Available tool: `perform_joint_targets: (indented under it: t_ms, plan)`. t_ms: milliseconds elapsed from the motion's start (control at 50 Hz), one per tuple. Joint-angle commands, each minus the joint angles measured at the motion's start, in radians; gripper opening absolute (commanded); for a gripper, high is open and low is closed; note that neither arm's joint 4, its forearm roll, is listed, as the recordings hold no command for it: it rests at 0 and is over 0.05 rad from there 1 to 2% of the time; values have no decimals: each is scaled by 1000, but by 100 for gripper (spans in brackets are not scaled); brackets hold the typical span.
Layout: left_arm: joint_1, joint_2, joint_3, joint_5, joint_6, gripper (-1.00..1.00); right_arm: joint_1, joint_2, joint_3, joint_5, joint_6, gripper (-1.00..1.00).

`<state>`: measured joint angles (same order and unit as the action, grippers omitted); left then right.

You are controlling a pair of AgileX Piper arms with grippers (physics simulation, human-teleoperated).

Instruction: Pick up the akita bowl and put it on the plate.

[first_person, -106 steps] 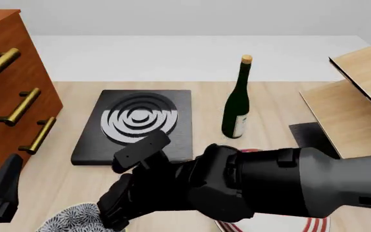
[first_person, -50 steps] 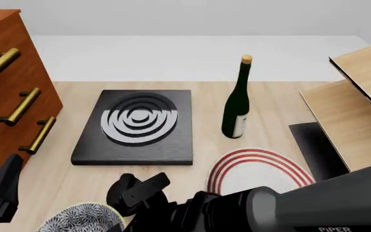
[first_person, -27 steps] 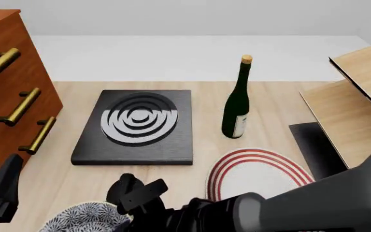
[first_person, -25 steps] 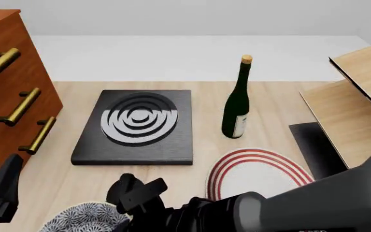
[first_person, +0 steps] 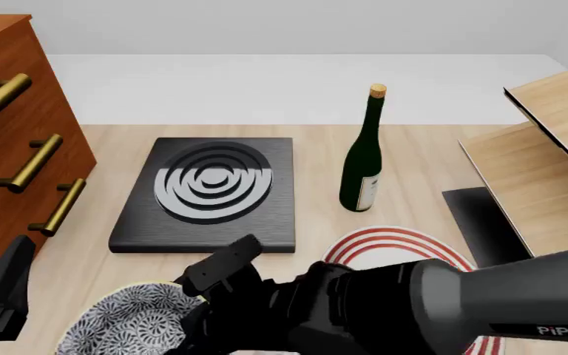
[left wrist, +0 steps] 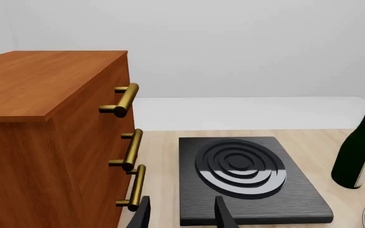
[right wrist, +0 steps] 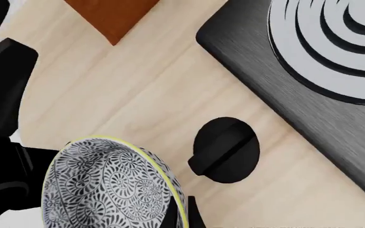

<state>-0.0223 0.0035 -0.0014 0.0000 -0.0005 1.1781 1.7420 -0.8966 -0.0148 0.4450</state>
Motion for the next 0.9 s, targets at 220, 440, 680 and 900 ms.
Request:
perform_joint_targets:
  t_ms: [220,440,680,900]
  plan:
    - [0,0,0,0,0,100,-80,-196,60,96,-75,-100]
    - [0,0,0,0,0,100,-148,-291,113,137,-99,-100]
    - [-9,81,1,-51,-16,100,-234,-393,181,170,-110,-100]
    - [-8,10,-4,-1,-2,100,-316,-490,230,211,-114,-100]
